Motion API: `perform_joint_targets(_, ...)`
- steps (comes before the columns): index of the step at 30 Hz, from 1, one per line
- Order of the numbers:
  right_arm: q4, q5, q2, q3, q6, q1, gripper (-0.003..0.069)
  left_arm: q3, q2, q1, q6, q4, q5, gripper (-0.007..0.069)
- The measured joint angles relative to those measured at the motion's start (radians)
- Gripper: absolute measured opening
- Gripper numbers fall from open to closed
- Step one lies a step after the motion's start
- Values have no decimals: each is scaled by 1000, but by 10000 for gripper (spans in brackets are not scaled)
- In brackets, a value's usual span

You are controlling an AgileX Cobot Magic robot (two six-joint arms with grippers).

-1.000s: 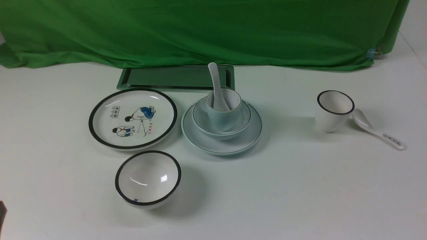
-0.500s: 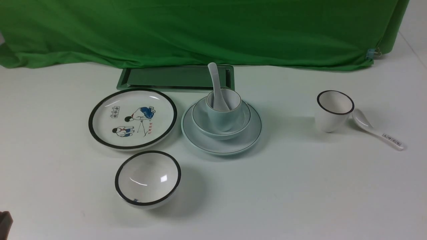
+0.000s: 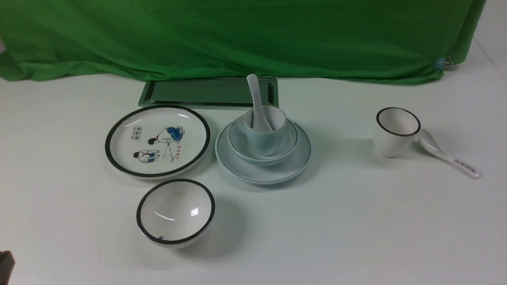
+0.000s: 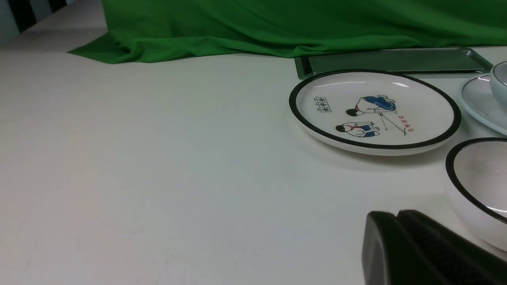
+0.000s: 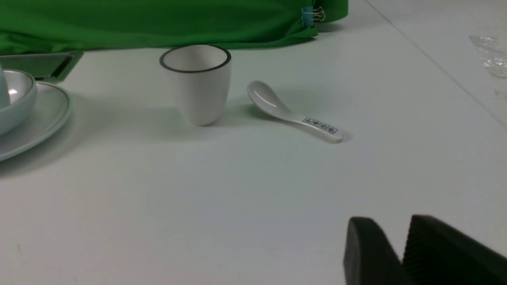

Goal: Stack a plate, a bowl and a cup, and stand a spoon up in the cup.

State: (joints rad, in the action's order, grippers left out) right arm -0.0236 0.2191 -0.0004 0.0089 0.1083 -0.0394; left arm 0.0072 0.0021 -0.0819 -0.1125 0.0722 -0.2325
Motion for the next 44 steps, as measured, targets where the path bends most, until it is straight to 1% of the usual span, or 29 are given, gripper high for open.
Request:
perform_joint_targets(13,0,0,0,0,0,0,237,0,0,0,0,0,0,-30)
perform_joint_targets(44,0,0,0,0,0,0,242,0,0,0,0,0,0,-30)
